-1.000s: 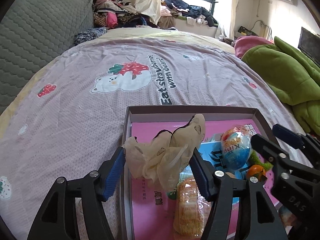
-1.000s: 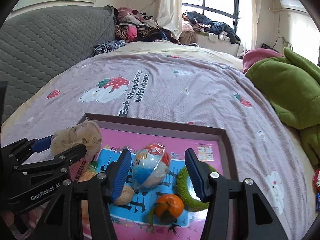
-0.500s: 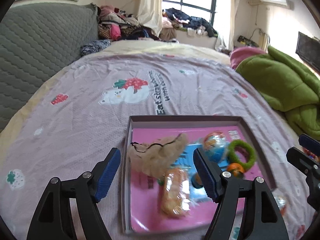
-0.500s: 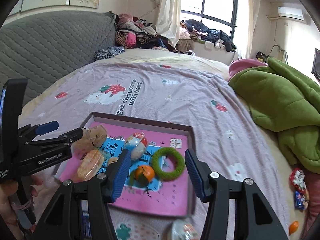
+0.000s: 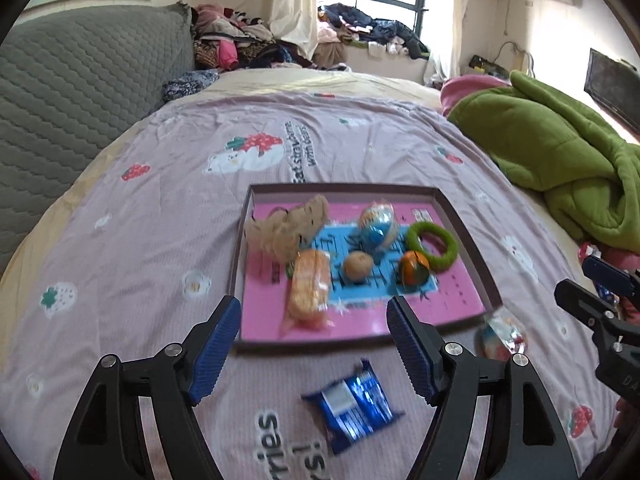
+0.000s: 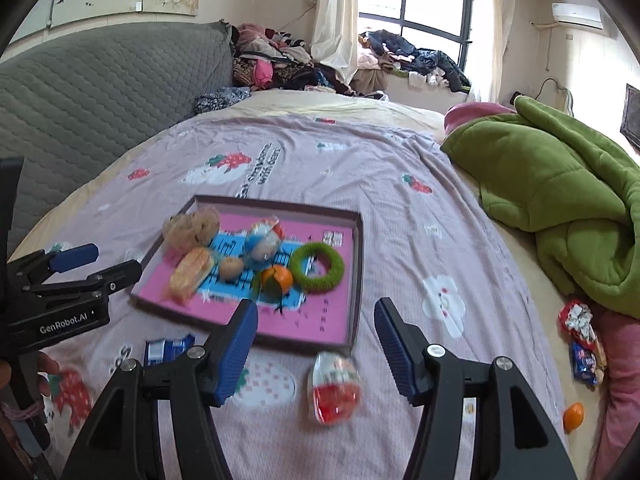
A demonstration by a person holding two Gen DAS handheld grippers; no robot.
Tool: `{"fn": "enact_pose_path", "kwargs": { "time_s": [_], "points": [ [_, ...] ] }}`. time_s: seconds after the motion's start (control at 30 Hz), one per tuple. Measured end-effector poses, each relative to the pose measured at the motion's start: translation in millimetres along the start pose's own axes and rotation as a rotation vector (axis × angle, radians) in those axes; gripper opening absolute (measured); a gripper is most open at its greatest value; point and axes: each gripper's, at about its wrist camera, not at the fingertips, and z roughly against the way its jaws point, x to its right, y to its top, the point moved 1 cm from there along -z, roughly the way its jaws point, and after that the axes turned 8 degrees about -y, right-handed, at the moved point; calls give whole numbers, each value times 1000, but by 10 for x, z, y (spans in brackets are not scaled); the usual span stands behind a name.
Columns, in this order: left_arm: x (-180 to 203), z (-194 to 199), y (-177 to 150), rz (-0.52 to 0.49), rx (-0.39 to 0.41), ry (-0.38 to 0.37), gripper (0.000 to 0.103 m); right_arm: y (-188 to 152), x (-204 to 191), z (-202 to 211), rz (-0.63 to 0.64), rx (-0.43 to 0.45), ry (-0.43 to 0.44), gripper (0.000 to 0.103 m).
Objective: Organize objects
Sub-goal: 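Withdraw both grippers from the tray toward the remaining items, then move the left gripper to the blue snack packet while the right approaches the red-filled egg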
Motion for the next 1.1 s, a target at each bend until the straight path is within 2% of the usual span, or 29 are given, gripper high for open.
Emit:
{"fn": "enact_pose_path", "kwargs": {
  "time_s": [0.27,0.57,1.1],
  "points": [
    [191,-38,-338,8,-88,35,76,-278,95,-60,18,-57,-7,62],
    [176,-267,-559,61,-163,94,76,-434,193,-241,2,-97,-5,63],
    [314,-474,-685,69,-197,60,76,-587,108,-550,9,-148,3,63]
  ]
}}
